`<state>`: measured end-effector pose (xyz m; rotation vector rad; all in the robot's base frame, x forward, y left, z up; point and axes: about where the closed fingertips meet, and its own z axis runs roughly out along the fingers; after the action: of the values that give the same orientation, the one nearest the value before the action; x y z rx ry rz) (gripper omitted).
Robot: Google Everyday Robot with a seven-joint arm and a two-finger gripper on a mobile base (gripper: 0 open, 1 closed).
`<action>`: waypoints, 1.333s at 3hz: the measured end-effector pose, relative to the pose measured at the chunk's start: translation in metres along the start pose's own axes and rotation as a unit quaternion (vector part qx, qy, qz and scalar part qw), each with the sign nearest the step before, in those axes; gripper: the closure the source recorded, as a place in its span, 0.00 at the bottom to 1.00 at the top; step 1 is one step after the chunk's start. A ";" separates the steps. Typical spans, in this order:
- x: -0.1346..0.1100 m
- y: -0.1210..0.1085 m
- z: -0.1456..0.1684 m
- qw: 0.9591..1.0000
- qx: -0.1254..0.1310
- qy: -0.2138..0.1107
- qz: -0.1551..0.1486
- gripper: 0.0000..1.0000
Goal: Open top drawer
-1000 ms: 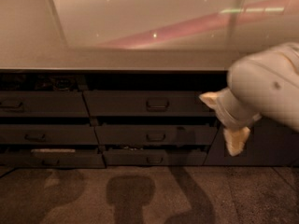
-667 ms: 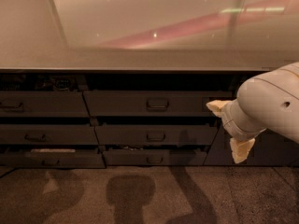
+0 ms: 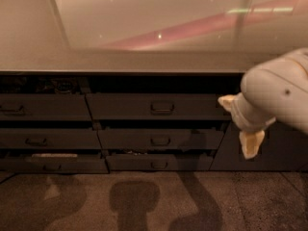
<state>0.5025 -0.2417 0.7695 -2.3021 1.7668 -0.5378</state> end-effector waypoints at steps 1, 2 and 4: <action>0.042 -0.037 0.006 0.998 -0.027 0.037 0.045 0.00; 0.066 -0.059 0.008 0.995 -0.040 0.057 0.068 0.00; 0.073 -0.065 0.006 0.997 -0.032 0.016 0.067 0.00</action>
Offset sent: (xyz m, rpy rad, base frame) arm 0.1030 -0.0673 0.0390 -0.0917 0.0490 -0.2542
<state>0.5789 -0.2946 0.7998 -2.2053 1.9644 -0.5045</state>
